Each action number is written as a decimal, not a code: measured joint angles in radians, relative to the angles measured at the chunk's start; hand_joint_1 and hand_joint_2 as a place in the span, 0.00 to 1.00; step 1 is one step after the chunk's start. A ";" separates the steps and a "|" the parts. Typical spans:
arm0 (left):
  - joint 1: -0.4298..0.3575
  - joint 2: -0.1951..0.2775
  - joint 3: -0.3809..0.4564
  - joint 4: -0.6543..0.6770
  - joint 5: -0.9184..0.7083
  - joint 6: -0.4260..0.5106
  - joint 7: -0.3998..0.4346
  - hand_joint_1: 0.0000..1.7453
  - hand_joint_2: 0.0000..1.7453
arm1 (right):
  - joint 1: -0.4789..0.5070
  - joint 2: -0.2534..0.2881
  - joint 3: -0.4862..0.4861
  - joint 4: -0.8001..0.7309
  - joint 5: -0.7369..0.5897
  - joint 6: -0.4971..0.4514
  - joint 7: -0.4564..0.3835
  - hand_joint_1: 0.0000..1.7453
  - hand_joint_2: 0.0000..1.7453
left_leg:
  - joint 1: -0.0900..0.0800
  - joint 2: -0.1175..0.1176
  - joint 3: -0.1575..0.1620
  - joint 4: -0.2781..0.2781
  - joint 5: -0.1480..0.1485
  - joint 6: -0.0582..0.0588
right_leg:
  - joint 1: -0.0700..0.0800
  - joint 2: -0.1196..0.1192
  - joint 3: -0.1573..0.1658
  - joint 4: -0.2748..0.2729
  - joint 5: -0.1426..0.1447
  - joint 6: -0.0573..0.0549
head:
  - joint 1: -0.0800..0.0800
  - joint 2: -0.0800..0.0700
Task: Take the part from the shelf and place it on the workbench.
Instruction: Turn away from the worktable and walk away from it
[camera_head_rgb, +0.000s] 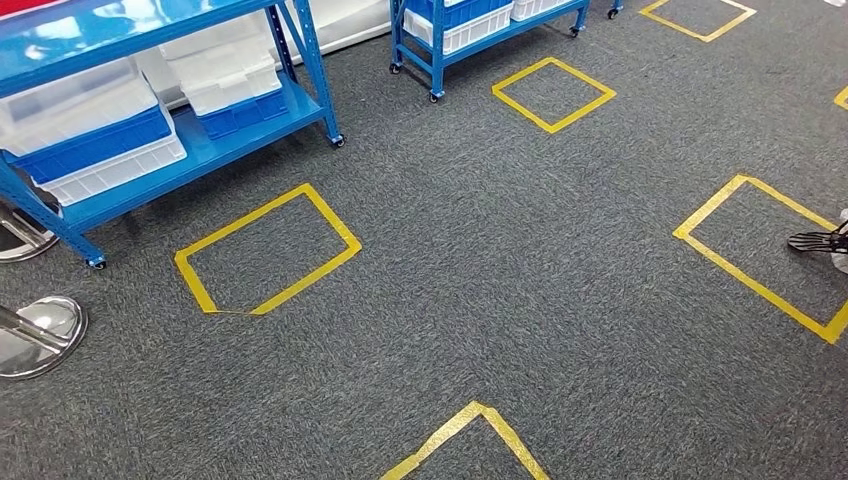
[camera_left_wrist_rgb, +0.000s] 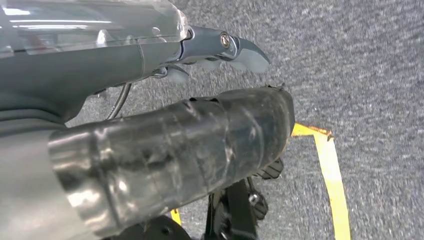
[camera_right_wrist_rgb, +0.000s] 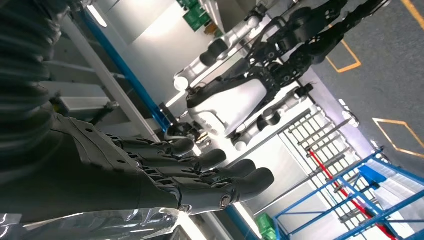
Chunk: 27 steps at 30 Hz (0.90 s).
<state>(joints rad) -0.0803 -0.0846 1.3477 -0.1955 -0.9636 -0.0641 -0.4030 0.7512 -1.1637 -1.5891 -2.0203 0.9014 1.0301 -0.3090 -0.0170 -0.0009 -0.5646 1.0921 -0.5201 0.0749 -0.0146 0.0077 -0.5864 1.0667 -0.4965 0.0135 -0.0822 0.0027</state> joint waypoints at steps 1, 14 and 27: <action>-0.001 0.001 0.000 0.000 0.000 0.000 0.000 0.00 0.00 | 0.000 0.001 0.000 0.000 0.000 0.000 0.000 0.00 1.00 | -0.004 0.001 0.015 -0.034 0.007 0.010 | -0.001 -0.001 -0.001 -0.001 0.001 0.002 | 0.000 0.000; 0.000 -0.005 0.000 0.000 0.000 0.000 0.000 0.00 0.00 | -0.001 0.002 0.001 0.000 0.000 0.000 0.000 0.00 1.00 | 0.004 0.008 0.039 -0.089 0.031 -0.007 | -0.023 -0.006 -0.029 0.072 -0.018 0.050 | 0.002 0.000; 0.001 -0.006 0.000 0.000 0.000 0.000 0.000 0.00 0.00 | -0.001 0.001 0.002 0.001 0.000 0.000 0.000 0.00 1.00 | 0.010 0.004 -0.095 0.210 -0.112 -0.054 | -0.019 -0.003 -0.003 -0.014 0.012 -0.005 | 0.002 0.000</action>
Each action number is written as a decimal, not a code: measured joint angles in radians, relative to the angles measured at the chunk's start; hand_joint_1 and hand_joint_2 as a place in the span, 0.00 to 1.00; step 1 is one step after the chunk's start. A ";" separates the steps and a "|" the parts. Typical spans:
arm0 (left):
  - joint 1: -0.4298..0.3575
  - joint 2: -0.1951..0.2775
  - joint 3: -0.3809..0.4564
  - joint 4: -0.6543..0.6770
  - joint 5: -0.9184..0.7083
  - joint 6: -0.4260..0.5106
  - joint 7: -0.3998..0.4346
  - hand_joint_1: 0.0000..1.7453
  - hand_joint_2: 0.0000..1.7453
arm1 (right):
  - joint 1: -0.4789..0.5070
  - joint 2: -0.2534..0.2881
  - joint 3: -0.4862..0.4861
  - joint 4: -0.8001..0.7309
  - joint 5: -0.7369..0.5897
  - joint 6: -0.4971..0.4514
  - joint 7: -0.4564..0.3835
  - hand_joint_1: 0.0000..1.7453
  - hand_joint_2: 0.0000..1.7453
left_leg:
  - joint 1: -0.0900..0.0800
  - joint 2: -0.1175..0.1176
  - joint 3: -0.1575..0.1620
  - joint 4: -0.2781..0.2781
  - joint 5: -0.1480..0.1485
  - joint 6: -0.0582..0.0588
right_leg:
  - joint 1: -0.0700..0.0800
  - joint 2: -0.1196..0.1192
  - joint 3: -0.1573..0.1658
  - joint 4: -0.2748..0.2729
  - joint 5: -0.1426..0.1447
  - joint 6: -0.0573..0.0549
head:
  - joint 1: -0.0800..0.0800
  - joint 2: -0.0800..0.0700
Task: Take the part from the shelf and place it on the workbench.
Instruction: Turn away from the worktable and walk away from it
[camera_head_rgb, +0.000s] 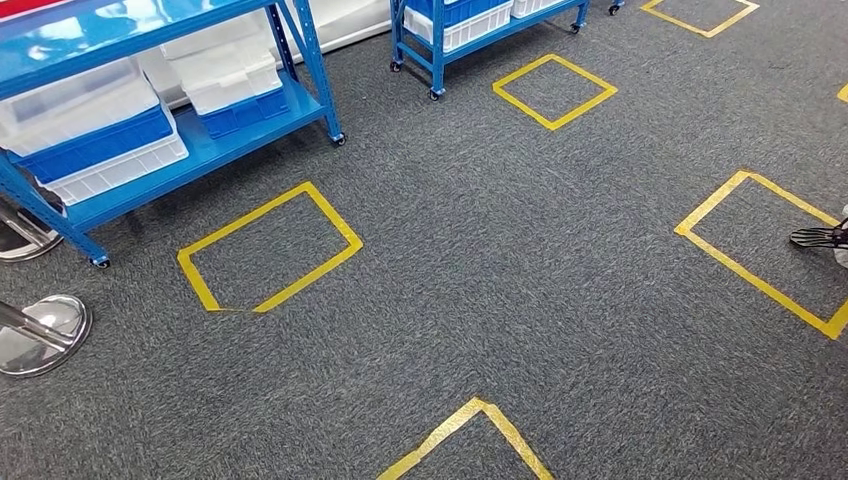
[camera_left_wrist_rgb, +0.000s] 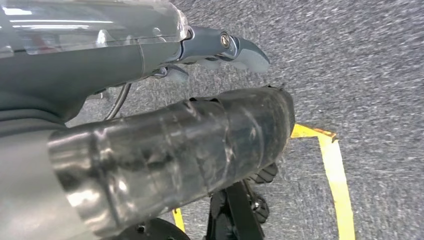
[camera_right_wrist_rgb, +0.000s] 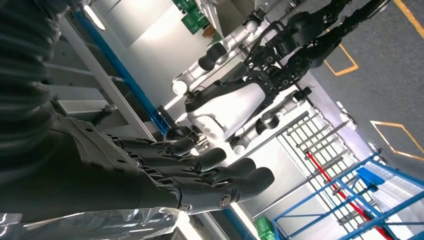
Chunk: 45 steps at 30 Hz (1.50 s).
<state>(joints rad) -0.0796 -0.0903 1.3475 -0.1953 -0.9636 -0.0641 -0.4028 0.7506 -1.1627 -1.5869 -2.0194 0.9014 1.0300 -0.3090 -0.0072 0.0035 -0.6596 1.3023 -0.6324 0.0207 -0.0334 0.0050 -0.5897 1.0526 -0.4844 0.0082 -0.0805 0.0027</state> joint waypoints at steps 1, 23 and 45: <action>0.001 0.000 0.000 0.000 0.000 0.000 0.000 0.00 0.00 | 0.000 0.000 0.000 0.000 0.000 0.000 0.000 0.00 1.00 | 0.000 0.000 0.025 -0.052 0.035 0.004 | 0.001 0.000 0.001 0.000 0.000 0.000 | 0.000 0.000; -0.002 0.000 0.000 0.000 0.000 0.000 0.000 0.00 0.00 | 0.000 -0.001 0.000 0.000 0.000 0.000 0.000 0.00 1.00 | -0.010 0.003 0.130 -0.275 0.118 0.022 | 0.007 -0.001 0.009 -0.004 -0.002 0.018 | 0.002 0.000; -0.001 0.000 0.000 0.000 0.000 0.000 0.000 0.00 0.00 | -0.001 0.001 0.000 0.000 0.000 0.001 0.000 0.00 1.00 | 0.001 0.006 0.129 -0.305 0.147 0.042 | 0.001 -0.004 -0.100 0.242 -0.121 0.046 | 0.003 0.000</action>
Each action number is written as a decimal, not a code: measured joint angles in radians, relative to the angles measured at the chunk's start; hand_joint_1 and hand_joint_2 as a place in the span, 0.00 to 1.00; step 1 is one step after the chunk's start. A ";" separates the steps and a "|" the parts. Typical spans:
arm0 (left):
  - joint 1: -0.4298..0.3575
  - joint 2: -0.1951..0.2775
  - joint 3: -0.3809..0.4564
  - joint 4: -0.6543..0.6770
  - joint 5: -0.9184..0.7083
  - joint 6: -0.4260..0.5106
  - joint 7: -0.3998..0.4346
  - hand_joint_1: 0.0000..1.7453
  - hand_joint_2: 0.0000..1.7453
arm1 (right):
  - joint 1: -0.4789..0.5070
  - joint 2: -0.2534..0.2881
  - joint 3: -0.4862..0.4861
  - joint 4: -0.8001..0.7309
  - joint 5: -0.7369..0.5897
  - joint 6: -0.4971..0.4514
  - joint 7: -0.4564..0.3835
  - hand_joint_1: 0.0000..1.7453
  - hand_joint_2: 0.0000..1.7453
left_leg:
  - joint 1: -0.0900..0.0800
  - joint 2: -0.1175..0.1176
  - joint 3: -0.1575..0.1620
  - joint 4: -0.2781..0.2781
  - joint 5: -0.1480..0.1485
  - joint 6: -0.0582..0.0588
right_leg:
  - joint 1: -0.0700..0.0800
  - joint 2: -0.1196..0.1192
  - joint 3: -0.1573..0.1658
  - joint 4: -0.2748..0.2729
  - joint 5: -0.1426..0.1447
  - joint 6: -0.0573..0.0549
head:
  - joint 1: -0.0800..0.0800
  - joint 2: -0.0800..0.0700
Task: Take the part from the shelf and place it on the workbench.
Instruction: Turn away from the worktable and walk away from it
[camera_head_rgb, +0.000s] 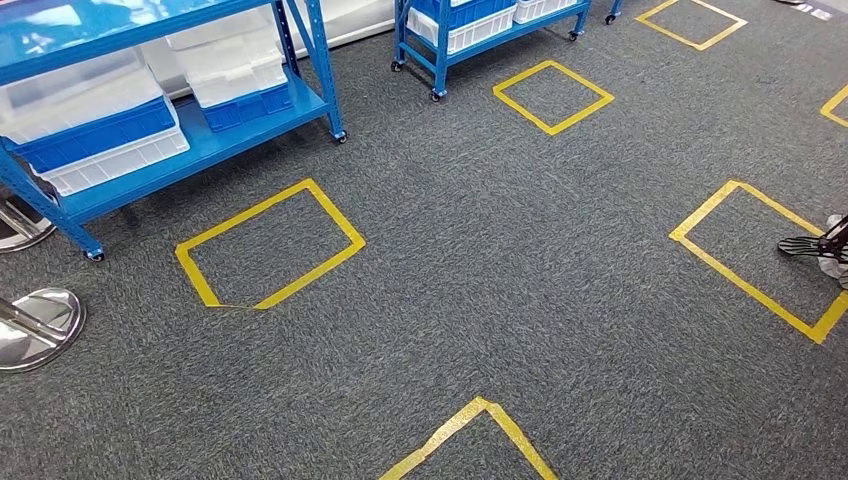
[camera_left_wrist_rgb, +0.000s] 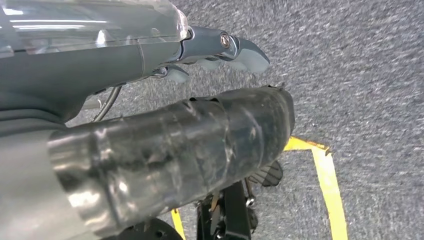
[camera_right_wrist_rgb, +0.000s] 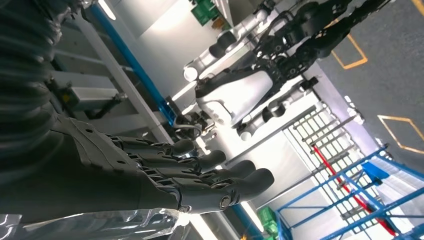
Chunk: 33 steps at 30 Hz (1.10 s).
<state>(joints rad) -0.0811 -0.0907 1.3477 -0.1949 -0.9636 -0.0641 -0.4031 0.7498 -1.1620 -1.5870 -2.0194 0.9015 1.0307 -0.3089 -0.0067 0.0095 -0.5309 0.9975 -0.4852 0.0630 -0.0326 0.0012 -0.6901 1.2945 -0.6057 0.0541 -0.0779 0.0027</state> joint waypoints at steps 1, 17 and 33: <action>0.000 0.000 0.000 0.000 0.000 0.000 0.000 0.00 0.00 | 0.000 0.001 0.000 0.000 0.000 0.000 0.000 0.00 1.00 | -0.001 0.000 0.001 0.002 -0.001 0.000 | 0.000 0.000 0.011 -0.020 0.022 0.000 | 0.000 0.000; 0.002 0.000 0.000 0.000 0.000 0.000 0.000 0.00 0.00 | 0.000 -0.002 0.000 0.000 0.000 -0.001 0.000 0.00 1.00 | 0.007 -0.005 -0.115 0.250 -0.102 -0.047 | 0.000 0.000 0.118 -0.260 0.123 -0.046 | -0.001 0.000; 0.000 0.000 0.000 0.000 0.000 0.000 0.000 0.00 0.00 | 0.000 -0.001 0.000 0.000 0.000 0.000 0.000 0.00 1.00 | 0.000 -0.002 -0.009 0.013 -0.002 -0.001 | 0.001 0.000 0.044 -0.087 0.061 -0.006 | 0.001 0.000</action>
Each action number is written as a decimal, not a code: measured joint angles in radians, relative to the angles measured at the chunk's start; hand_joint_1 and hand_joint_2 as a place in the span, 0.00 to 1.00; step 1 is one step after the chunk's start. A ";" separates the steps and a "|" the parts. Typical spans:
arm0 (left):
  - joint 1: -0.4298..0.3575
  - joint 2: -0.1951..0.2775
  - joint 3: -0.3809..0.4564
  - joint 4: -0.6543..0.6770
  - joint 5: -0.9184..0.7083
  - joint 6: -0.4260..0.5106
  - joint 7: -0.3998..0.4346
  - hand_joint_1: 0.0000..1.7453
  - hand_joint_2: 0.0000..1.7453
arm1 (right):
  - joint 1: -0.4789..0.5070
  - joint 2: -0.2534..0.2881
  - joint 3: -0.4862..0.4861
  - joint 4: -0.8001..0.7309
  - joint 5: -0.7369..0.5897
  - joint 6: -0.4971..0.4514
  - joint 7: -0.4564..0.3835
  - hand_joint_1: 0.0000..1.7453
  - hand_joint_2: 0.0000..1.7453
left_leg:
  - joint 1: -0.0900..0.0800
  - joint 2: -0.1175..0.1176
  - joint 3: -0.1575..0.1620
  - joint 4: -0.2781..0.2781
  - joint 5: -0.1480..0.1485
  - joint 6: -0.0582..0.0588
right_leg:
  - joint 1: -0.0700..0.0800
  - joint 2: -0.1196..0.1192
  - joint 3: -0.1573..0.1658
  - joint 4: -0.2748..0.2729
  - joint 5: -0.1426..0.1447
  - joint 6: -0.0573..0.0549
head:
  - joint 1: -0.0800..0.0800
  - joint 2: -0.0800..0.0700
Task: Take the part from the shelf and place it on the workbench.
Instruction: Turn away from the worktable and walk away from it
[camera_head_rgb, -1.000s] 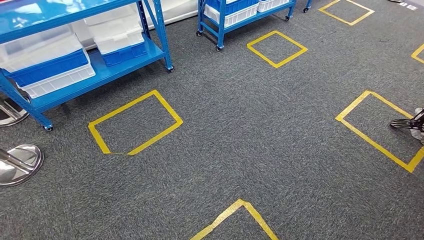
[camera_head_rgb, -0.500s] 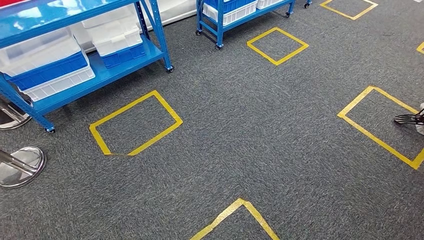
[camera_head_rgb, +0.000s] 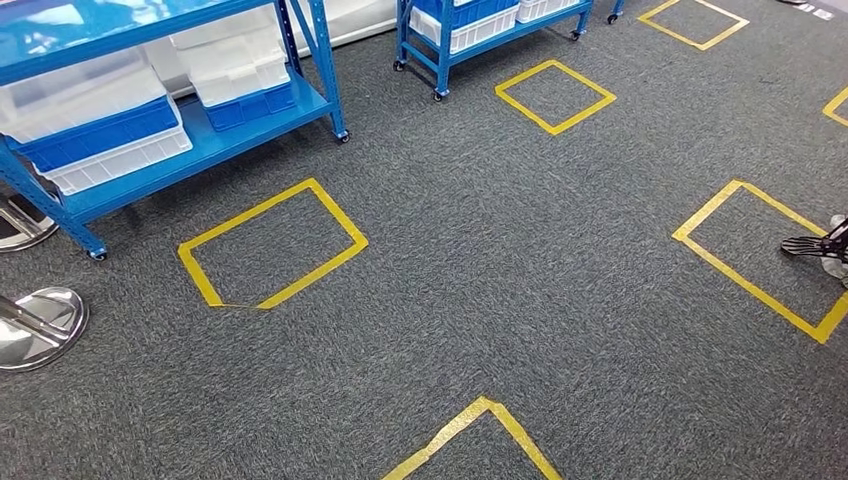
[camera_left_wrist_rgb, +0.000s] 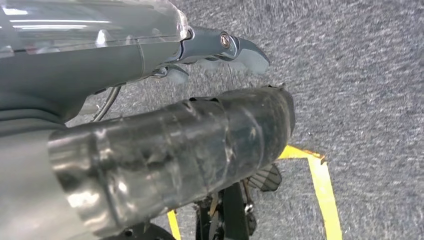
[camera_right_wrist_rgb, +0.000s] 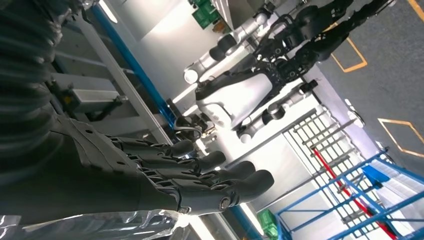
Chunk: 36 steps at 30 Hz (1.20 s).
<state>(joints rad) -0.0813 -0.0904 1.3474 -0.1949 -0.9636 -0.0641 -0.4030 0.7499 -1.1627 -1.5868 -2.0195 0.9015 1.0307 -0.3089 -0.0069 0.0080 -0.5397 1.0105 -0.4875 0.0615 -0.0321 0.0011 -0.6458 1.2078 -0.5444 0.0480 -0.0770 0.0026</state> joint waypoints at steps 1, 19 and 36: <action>0.000 0.000 0.000 0.000 0.000 0.000 0.000 0.00 0.00 | 0.000 0.000 0.000 0.000 0.000 0.000 0.000 0.00 1.00 | -0.001 0.000 0.000 0.004 -0.004 -0.002 | 0.001 0.000 0.033 -0.065 0.026 -0.002 | 0.000 0.000; 0.001 0.000 0.000 0.000 0.000 0.000 0.000 0.00 0.00 | 0.000 -0.002 -0.001 0.000 0.000 -0.001 0.000 0.00 1.00 | -0.002 -0.004 -0.003 0.017 -0.014 -0.029 | 0.005 0.000 0.079 -0.170 0.057 -0.028 | -0.001 0.000; -0.001 0.000 0.000 0.000 0.000 0.000 0.000 0.00 0.00 | 0.000 -0.002 -0.001 0.000 0.000 0.000 0.000 0.00 1.00 | -0.009 -0.003 0.002 0.006 -0.008 -0.015 | 0.009 0.002 0.076 -0.172 0.059 -0.017 | 0.002 0.000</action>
<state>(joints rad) -0.0821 -0.0907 1.3477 -0.1949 -0.9636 -0.0641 -0.4032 0.7503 -1.1645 -1.5881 -2.0194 0.9017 1.0304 -0.3088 -0.0161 0.0050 -0.5381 1.0167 -0.4960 0.0461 -0.0230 0.0036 -0.5696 1.0360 -0.4851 0.0308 -0.0751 0.0027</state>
